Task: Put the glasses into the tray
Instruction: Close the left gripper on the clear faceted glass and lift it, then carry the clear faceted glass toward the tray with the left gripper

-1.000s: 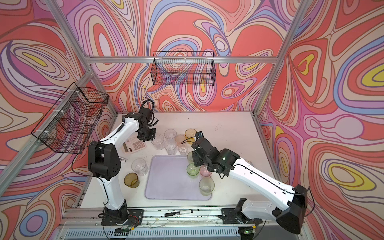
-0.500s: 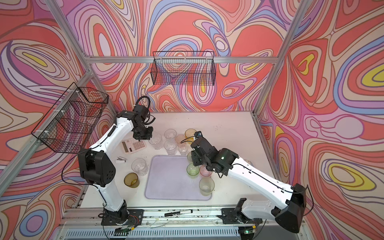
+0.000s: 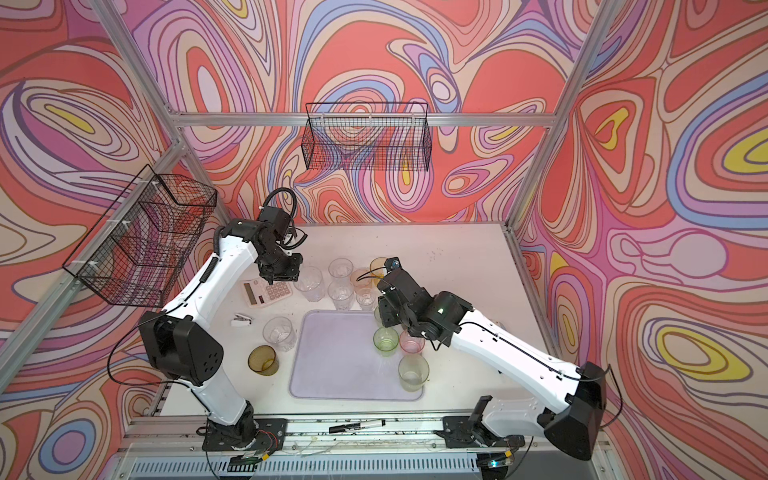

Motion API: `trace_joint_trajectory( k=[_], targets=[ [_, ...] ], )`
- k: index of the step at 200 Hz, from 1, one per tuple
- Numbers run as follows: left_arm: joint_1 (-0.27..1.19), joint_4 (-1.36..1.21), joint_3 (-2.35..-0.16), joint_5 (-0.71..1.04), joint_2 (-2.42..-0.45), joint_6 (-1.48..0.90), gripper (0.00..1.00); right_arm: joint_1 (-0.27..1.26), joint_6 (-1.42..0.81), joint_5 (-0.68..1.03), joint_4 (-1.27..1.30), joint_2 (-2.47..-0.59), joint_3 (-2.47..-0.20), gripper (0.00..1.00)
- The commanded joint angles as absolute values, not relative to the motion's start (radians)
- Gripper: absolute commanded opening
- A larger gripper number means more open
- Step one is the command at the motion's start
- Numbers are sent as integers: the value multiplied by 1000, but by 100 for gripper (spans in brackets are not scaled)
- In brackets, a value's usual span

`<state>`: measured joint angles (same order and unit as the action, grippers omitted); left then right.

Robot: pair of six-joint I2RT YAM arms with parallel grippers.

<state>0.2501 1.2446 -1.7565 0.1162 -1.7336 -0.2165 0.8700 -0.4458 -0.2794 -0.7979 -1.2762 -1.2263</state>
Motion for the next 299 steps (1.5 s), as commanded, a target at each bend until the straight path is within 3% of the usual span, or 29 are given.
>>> trace_joint_trajectory(
  k=[1,98,299],
  targets=[
    [272,1315,-1787,134,-1686,-190,0,867,-435,-282,-805,-1292,-1265,54],
    [367,1381,-1799,109,-1665,-205,0,837,-444,-259,-773,-1269,-1230,60],
    [555,1479,-1789,60,-1597,-319,0,705,-468,-159,-794,-1201,-1189,62]
  ],
)
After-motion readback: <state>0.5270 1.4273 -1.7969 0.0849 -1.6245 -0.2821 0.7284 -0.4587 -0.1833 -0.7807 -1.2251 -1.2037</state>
